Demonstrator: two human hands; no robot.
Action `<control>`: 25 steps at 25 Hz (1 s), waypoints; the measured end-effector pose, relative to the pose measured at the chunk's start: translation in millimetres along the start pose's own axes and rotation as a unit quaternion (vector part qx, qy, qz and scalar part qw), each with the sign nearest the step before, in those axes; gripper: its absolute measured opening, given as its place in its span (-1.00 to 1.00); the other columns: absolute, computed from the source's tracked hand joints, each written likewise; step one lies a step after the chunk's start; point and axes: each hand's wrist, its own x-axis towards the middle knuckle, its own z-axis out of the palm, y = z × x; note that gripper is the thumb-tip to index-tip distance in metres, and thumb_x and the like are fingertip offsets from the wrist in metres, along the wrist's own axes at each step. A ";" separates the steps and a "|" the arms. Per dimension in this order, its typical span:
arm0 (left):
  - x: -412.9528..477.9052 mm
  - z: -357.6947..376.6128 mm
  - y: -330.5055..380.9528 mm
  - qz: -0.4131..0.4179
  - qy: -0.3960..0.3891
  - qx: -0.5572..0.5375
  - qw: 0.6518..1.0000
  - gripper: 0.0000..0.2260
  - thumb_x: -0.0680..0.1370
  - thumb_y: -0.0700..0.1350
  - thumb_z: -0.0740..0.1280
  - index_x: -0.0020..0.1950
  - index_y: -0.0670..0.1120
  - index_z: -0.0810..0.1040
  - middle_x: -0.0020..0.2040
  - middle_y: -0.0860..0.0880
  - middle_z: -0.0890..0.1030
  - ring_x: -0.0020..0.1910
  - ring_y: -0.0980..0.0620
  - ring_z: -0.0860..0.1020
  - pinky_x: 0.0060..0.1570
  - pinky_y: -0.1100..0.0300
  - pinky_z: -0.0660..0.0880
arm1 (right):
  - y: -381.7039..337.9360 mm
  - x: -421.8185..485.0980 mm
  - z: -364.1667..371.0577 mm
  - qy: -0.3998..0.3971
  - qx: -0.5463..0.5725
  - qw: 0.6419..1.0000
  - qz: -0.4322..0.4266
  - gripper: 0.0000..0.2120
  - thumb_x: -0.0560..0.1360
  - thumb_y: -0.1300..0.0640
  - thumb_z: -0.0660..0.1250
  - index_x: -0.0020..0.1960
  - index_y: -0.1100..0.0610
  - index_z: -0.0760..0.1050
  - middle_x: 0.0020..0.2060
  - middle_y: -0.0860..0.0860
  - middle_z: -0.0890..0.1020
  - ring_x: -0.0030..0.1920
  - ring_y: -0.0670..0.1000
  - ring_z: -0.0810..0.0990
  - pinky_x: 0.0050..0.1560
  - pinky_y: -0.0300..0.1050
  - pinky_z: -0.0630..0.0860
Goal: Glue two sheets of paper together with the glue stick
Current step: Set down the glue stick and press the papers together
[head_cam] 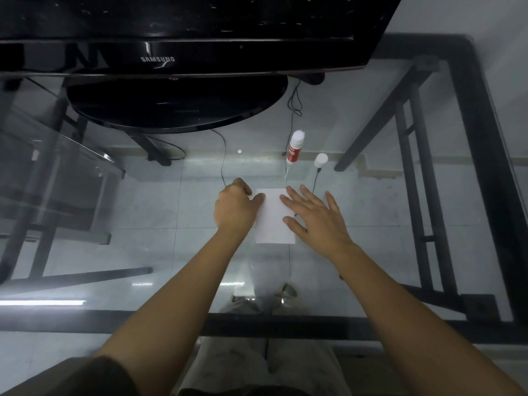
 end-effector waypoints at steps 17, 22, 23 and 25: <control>-46.6 -34.7 -82.6 0.464 -0.161 0.313 0.813 -0.50 0.57 0.22 -0.17 0.49 0.13 0.03 0.47 0.15 0.14 0.49 -0.06 0.00 0.33 -0.36 -0.04 | -0.5 2.1 3.3 -0.019 -0.005 1.000 0.004 -0.52 0.57 -0.14 0.00 0.46 -0.12 0.03 0.50 -0.14 0.06 0.50 -0.08 -0.08 0.45 0.08 -0.18; -35.1 -0.1 -45.0 0.253 -0.119 0.204 0.938 -0.53 0.57 0.18 -0.26 0.43 0.10 -0.28 0.46 0.14 -0.20 0.44 0.11 -0.27 0.42 -0.06 -0.23 | -0.4 2.3 5.7 -0.022 -0.020 1.000 0.007 -0.51 0.58 -0.14 -0.03 0.47 -0.12 -0.02 0.51 -0.15 0.02 0.50 -0.08 -0.12 0.44 0.09 -0.19; -35.3 7.7 -42.9 0.242 -0.110 0.223 0.938 -0.54 0.57 0.16 -0.25 0.43 0.09 -0.31 0.46 0.12 -0.25 0.43 0.09 -0.31 0.39 -0.03 -0.28 | -0.3 3.0 6.1 -0.024 -0.026 0.999 0.008 -0.51 0.58 -0.14 -0.03 0.47 -0.12 -0.03 0.51 -0.14 0.01 0.50 -0.07 -0.13 0.44 0.09 -0.20; -36.2 17.3 -45.1 0.243 -0.090 0.265 0.929 -0.53 0.58 0.15 -0.27 0.43 0.06 -0.34 0.46 0.11 -0.29 0.42 0.06 -0.37 0.36 -0.04 -0.33 | 0.5 2.9 8.0 -0.027 -0.035 0.999 0.010 -0.50 0.58 -0.14 -0.05 0.48 -0.11 -0.06 0.51 -0.12 -0.01 0.50 -0.05 -0.13 0.44 0.09 -0.22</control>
